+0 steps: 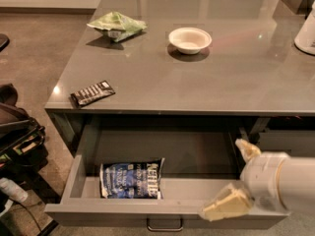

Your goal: Pick blue chip bag from top drawer and place on counter

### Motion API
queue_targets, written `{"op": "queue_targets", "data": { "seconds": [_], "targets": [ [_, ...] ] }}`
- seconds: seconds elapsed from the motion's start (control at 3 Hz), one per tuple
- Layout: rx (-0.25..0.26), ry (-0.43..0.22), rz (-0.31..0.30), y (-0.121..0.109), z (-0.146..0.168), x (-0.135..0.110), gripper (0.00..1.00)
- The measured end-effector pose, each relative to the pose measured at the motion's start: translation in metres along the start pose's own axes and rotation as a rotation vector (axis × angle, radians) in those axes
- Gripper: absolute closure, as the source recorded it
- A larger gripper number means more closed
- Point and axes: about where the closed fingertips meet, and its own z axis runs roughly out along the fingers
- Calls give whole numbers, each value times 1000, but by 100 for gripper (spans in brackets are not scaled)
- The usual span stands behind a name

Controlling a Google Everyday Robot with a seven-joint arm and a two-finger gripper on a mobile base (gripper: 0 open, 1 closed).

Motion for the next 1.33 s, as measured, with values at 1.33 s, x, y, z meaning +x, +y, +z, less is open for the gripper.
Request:
{"op": "queue_targets", "data": {
  "seconds": [1.33],
  "targets": [
    [-126,-178,45,24,74,-33,0]
  ]
}}
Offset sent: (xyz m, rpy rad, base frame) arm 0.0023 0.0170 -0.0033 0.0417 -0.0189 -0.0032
